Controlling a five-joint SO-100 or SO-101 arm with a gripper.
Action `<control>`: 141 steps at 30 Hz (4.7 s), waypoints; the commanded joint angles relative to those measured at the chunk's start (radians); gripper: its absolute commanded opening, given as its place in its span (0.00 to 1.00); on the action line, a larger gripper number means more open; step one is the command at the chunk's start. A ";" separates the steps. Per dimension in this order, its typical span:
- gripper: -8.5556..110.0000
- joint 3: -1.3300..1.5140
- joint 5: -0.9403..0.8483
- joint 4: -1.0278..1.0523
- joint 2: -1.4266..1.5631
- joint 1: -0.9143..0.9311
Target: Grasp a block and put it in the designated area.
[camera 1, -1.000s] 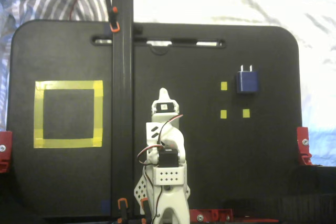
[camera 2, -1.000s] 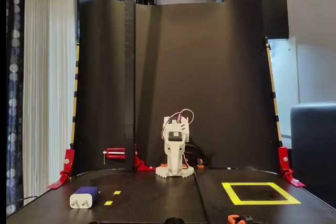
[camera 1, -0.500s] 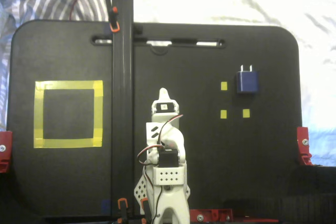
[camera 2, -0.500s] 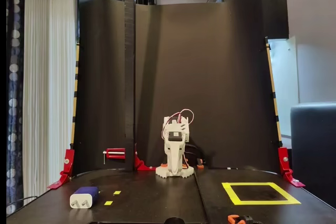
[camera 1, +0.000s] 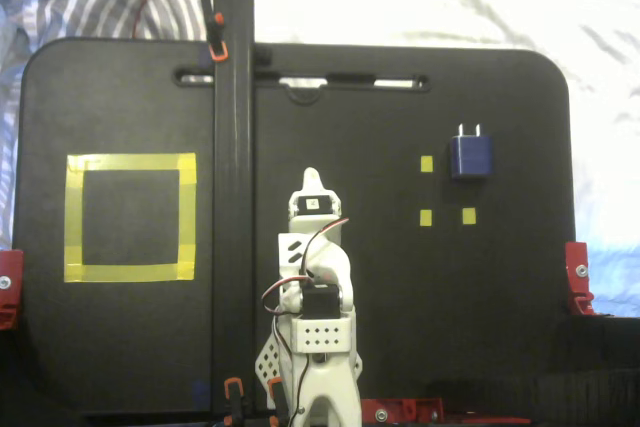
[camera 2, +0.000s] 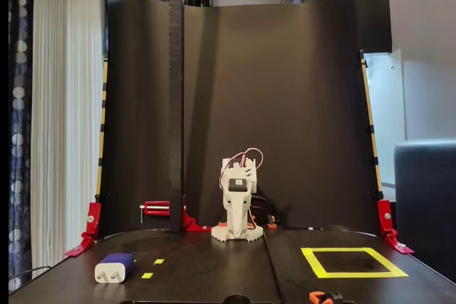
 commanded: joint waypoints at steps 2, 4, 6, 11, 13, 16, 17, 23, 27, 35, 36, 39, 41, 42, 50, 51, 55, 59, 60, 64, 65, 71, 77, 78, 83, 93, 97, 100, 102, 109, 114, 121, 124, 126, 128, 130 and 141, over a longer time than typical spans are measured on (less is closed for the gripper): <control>0.07 0.006 -0.002 -0.002 0.005 0.005; 0.07 0.006 -0.002 -0.002 0.005 0.005; 0.07 0.006 -0.002 -0.002 0.005 0.005; 0.07 0.006 -0.002 -0.002 0.005 0.005; 0.07 0.006 -0.002 -0.002 0.005 0.005; 0.07 0.006 -0.002 -0.002 0.005 0.005; 0.07 0.006 -0.002 -0.002 0.005 0.005; 0.07 0.006 -0.002 -0.002 0.005 0.005; 0.07 0.006 -0.002 -0.002 0.005 0.005; 0.07 0.006 -0.002 -0.002 0.005 0.005; 0.07 0.006 -0.002 -0.002 0.005 0.005; 0.07 0.006 -0.002 -0.002 0.005 0.005; 0.07 0.006 -0.002 -0.002 0.005 0.005; 0.07 0.006 -0.002 -0.002 0.005 0.005; 0.07 0.006 -0.002 -0.002 0.005 0.005; 0.07 0.006 -0.002 -0.005 0.005 0.003; 0.07 -0.032 -0.006 -0.041 -0.041 0.032; 0.07 -0.175 -0.072 -0.044 -0.186 0.078; 0.07 -0.216 -0.094 -0.044 -0.227 0.086; 0.07 -0.370 -0.172 -0.048 -0.391 0.109; 0.07 -0.411 -0.192 -0.048 -0.434 0.115; 0.07 -0.629 -0.449 -0.052 -0.680 0.150; 0.07 -0.887 -0.706 -0.012 -0.943 0.196; 0.07 -0.933 -0.767 0.006 -0.988 0.206; 0.07 -1.170 -1.089 0.133 -1.204 0.256; 0.07 -1.546 -1.733 0.522 -1.539 0.413; 0.07 -1.644 -1.919 0.591 -1.649 0.486; 0.07 -1.723 -2.037 0.630 -1.732 0.538; 0.07 -1.767 -2.100 0.647 -1.779 0.574; 0.07 -1.896 -2.166 0.635 -1.940 0.660; 0.07 -1.951 -2.169 0.598 -2.026 0.713; 0.07 -1.953 -2.178 0.509 -2.097 0.764; 0.07 -1.953 -2.184 0.489 -2.115 0.779; 0.07 -1.953 -2.191 0.477 -2.125 0.785; 0.07 -1.953 -2.194 0.468 -2.134 0.790; 0.07 -1.953 -2.197 0.459 -2.141 0.795; 0.29 -1.953 -2.207 0.416 -2.172 0.798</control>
